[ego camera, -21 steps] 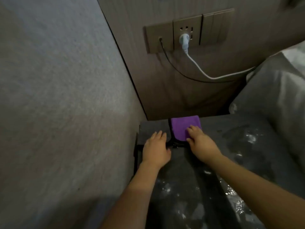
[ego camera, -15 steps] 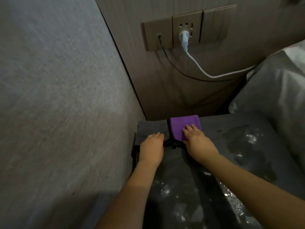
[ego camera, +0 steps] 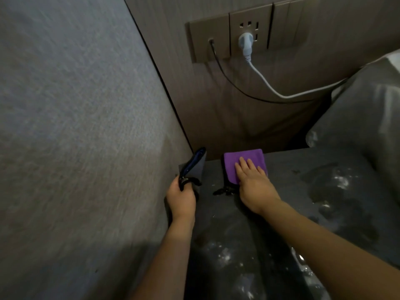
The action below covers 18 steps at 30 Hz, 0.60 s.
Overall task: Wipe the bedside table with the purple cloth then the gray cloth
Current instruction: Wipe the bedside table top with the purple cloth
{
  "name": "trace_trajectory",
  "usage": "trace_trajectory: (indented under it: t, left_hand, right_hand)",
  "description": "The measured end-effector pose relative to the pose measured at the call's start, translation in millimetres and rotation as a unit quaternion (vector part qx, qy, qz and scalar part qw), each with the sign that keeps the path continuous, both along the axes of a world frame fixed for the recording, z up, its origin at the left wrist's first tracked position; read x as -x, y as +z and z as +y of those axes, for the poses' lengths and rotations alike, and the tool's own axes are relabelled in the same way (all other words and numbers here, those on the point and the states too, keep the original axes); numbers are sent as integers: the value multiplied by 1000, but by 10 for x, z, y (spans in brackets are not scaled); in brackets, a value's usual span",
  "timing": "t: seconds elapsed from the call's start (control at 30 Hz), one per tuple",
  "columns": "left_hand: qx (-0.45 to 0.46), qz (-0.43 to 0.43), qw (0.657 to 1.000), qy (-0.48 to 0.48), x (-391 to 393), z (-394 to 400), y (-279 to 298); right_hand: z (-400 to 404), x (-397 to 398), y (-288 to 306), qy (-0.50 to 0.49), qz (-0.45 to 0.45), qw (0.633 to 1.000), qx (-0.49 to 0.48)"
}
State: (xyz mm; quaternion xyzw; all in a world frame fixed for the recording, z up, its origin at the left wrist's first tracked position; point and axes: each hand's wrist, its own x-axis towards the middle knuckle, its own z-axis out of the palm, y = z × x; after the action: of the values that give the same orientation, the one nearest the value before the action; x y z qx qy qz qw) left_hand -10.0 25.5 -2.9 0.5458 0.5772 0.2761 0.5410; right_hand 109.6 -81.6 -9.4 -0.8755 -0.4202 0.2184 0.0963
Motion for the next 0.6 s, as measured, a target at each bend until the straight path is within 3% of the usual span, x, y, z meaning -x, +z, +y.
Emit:
trace_trajectory:
  t: [0.27,0.47,0.6]
  left_hand:
    - [59,-102,991,56,27,-4,-74]
    - [36,-83,995,42,16,-18,-129]
    - [-21,-50,998,-12,6,-69,-91]
  right_hand:
    - [411,351,-52,76,0,997,-24]
    - [203,290,-45,151,-14,988,-9]
    - [58,194,-26,147,-3,989,-4]
